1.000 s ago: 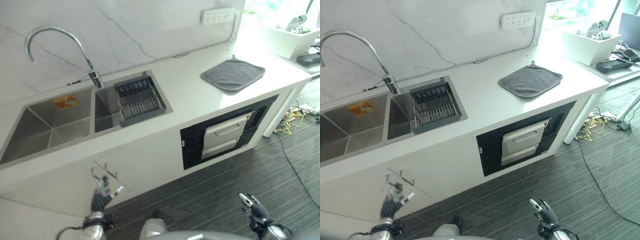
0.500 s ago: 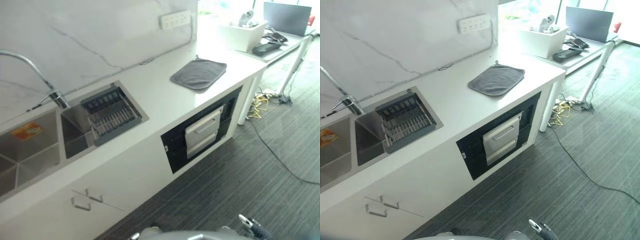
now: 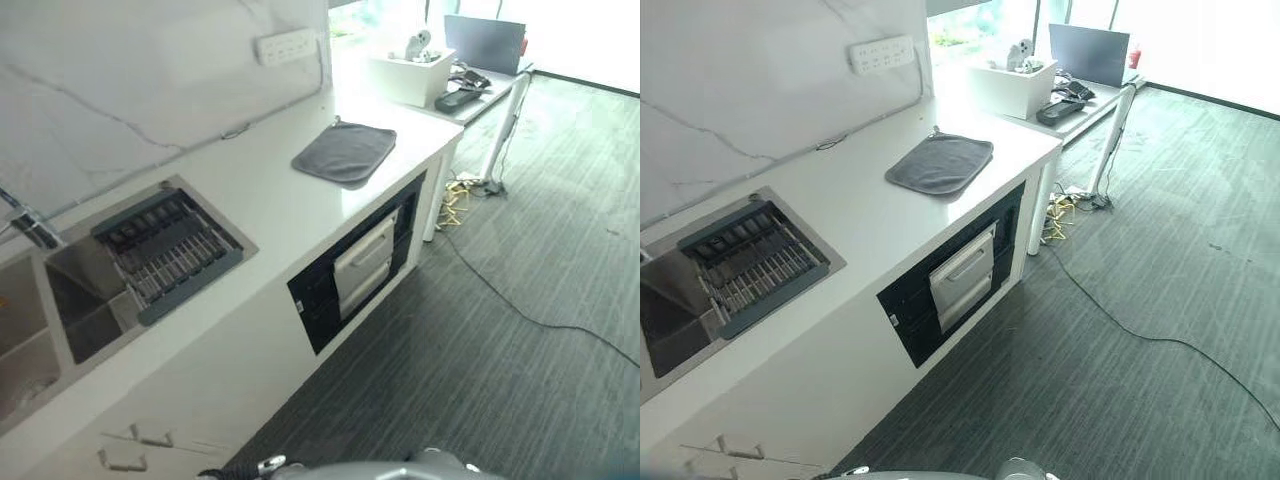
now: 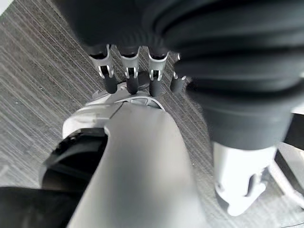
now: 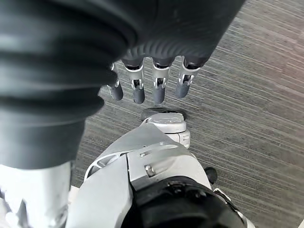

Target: Place the dishes in the dishwasher.

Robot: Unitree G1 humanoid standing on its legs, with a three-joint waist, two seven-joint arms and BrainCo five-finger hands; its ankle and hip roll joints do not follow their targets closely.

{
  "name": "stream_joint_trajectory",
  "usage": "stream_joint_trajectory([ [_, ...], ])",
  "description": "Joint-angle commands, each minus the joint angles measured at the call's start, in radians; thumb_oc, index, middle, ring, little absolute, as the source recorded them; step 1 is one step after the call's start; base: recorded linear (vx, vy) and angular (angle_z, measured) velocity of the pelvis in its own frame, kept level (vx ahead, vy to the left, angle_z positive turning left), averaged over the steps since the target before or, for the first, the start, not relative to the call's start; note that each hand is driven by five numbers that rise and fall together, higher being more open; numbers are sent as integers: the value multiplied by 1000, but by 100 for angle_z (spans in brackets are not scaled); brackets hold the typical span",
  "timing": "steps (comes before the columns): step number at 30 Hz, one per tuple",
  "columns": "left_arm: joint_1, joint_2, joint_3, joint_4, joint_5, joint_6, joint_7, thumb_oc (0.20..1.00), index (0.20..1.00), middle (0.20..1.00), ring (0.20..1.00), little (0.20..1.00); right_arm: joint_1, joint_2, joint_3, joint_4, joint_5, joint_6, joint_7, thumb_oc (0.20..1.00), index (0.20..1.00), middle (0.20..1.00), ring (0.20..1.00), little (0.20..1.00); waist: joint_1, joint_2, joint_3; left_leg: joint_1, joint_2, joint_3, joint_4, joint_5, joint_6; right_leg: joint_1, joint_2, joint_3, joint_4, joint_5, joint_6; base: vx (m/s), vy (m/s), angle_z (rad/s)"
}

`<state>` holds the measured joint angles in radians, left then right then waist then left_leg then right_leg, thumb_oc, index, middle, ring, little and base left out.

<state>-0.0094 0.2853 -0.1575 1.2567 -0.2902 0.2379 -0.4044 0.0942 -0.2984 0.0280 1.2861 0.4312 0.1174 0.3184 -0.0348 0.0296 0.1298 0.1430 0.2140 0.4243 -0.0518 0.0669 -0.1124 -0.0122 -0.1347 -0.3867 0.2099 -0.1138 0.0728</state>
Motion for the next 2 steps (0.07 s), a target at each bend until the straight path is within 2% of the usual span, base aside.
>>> stream_joint_trajectory([
  [1,-45,-55,3,-21,-26,28,-72,1000,1000,1000,1000,1000,-67,37,2,36,-56,-8,30,1000,1000,1000,1000,1000,-4,-19,60,38,-9,-33,-25,-18,-5,163,-42,-8,-157,82,74,19,27,-14],
  [2,-49,-54,-2,-22,-19,32,-77,1000,1000,1000,1000,1000,-69,36,4,38,-59,-9,29,1000,1000,1000,1000,1000,-4,-20,59,39,-11,-33,-25,-20,-4,165,-41,-7,-162,84,75,8,5,-8],
])
